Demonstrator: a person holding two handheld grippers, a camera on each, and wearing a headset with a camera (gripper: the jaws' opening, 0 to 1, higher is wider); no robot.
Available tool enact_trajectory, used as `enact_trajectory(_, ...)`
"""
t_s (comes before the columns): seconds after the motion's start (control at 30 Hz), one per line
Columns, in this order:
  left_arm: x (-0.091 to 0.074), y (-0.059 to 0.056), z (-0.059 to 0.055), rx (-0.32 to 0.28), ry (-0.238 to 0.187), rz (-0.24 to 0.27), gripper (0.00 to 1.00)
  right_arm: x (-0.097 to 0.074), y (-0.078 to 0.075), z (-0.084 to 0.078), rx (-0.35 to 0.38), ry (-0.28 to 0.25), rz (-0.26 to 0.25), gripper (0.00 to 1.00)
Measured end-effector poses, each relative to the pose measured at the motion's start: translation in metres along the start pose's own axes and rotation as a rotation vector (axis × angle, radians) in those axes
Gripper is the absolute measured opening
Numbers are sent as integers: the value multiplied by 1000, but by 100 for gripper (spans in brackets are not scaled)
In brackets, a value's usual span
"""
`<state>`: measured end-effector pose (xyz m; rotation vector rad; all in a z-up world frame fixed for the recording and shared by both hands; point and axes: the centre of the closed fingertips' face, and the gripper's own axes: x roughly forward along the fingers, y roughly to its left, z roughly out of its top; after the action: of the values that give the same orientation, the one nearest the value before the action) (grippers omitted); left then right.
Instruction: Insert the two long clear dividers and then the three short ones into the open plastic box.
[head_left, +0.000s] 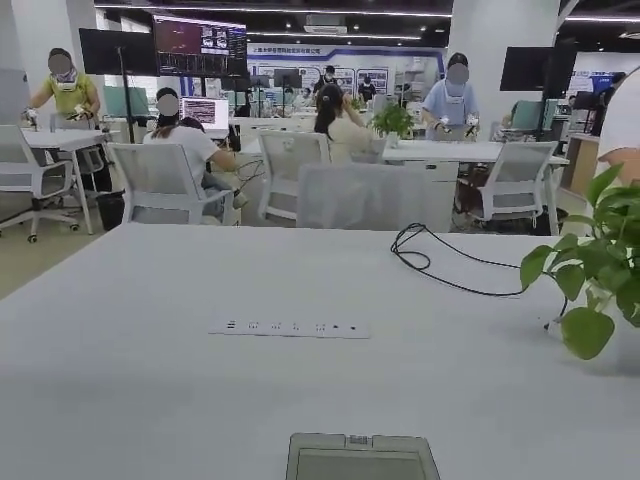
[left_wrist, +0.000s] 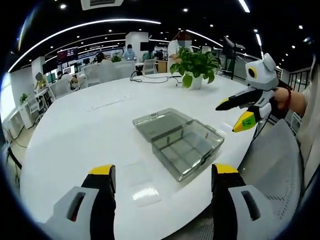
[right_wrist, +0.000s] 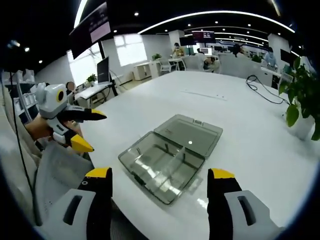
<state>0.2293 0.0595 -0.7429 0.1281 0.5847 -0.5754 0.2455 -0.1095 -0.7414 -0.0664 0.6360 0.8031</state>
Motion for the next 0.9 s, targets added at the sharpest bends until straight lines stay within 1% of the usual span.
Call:
enact_trajectory(0.07,3,4,-4,-4,26,12,78,0,1,1,-1,-11,6,79)
enact_trajectory(0.1,4,7,-7,-1,52,24,77,0,2,1,-1,-14,8,79)
enact_trajectory(0.13,6,7,-9,11,70,23,76,0,2,2,-1,-18,9,79)
enact_trajectory(0.23,10,10,-11,8,97,30,74,1,2,1,0,-21,9,79)
enact_trajectory(0.3,12,12,-16,7,128,44,71,1,2,1,-3,-18,6,79)
enact_trajectory(0.4,17,15,-23,-3,162,55,67,1,3,0,-6,-15,5,79)
enact_trajectory(0.5,22,17,-29,-17,190,56,63,2,3,-1,-6,-13,5,79)
enact_trajectory(0.57,24,19,-34,-41,210,62,60,2,3,-2,-2,-11,6,79)
enact_trajectory(0.63,27,20,-36,-73,209,58,58,3,3,-3,1,-7,10,79)
enact_trajectory(0.67,28,21,-37,-83,215,63,57,3,3,-4,3,-6,9,79)
enact_trajectory(0.9,37,30,-53,-107,278,92,50,4,-1,-3,13,-7,9,79)
